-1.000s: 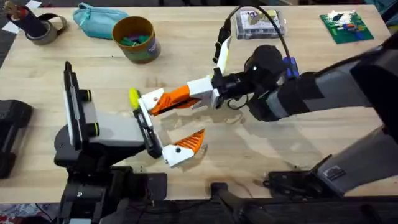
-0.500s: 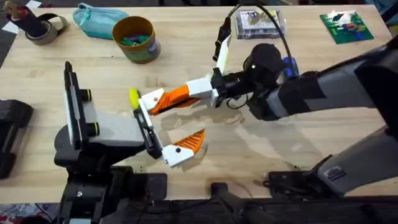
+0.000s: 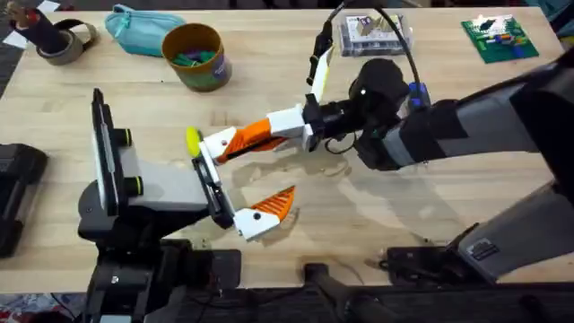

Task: Pick up the gripper from the table and insert it into the empty holder that is missing its gripper. Then pick up a screw, insert it into the mounting hole, and use the screwdriver to tighten it. Finally, clean up the table by picking up the vegetable and placing it into the bucket.

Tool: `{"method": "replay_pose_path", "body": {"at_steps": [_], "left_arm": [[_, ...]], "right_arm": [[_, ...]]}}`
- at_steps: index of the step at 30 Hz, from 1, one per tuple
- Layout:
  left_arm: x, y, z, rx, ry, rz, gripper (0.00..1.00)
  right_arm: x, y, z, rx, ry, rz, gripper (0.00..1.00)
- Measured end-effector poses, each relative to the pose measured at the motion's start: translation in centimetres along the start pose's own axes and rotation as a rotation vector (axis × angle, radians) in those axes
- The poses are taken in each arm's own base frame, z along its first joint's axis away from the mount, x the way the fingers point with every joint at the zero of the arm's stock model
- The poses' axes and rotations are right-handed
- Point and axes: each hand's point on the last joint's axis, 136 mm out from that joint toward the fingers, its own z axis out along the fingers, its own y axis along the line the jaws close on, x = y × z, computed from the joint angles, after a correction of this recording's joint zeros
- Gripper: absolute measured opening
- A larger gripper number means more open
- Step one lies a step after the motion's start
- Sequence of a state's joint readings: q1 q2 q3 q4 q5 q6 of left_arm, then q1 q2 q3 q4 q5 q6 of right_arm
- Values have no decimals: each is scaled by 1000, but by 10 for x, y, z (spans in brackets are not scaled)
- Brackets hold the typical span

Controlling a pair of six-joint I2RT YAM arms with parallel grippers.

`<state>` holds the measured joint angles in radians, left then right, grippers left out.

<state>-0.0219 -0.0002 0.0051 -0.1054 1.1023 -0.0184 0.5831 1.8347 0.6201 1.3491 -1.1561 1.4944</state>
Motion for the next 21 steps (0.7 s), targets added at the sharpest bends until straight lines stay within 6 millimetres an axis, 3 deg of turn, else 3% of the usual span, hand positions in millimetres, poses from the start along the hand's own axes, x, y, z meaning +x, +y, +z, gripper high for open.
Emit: {"method": "replay_pose_path", "body": {"at_steps": [21], "left_arm": [[0, 2, 0, -9, -1, 0, 986]], "right_arm": [[-1, 0, 3, 0, -12, 1, 17]]}}
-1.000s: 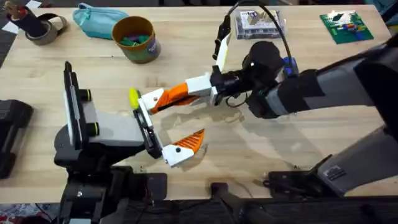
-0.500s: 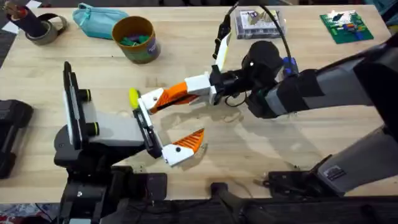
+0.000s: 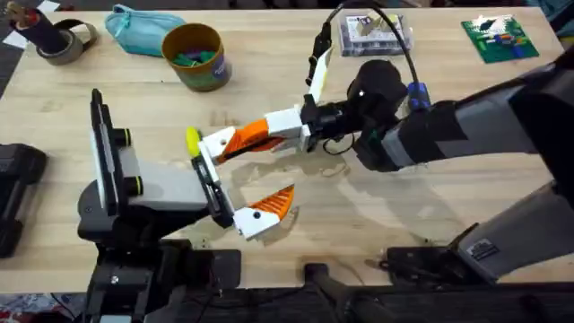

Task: Pick up the gripper from the table and insert it into the empty holder that is missing its gripper. Then pick up a screw, insert it into the mounting hole, and use the screwdriver to tighten it. Finally, clean up the table by picking up the vegetable and placing it into the bucket.

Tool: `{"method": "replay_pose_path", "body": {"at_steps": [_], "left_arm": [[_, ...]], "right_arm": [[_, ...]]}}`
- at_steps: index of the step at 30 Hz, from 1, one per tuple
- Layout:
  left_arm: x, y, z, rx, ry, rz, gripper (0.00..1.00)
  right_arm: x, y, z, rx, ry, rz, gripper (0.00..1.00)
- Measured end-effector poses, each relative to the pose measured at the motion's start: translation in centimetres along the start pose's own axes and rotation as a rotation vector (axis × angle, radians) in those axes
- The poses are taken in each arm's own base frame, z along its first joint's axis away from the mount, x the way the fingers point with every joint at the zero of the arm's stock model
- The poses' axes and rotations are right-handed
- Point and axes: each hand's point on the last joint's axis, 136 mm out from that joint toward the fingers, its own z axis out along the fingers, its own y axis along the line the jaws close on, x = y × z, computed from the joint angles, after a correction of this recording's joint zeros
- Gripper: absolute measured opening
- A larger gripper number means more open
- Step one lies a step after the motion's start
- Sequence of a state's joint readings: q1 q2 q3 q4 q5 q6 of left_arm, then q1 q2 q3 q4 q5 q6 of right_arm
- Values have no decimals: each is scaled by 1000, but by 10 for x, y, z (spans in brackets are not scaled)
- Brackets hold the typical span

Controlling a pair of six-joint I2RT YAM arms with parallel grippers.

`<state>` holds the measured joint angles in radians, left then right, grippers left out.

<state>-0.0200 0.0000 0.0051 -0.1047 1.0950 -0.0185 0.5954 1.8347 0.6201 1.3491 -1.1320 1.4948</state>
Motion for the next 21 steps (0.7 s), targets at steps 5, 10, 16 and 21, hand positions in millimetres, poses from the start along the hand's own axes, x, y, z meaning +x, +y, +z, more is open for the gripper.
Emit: {"method": "replay_pose_path", "body": {"at_steps": [5, 10, 16, 21], "left_arm": [[0, 0, 0, 0, 0, 0, 988], [0, 0, 0, 0, 0, 0, 988], [0, 0, 0, -2, 0, 0, 987], [0, 1, 0, -8, -1, 1, 986]], "right_arm": [[0, 0, 0, 0, -1, 1, 16], [0, 0, 0, 0, 0, 4, 16], [1, 0, 2, -1, 2, 8, 16], [0, 0, 2, 0, -4, 8, 16]]}}
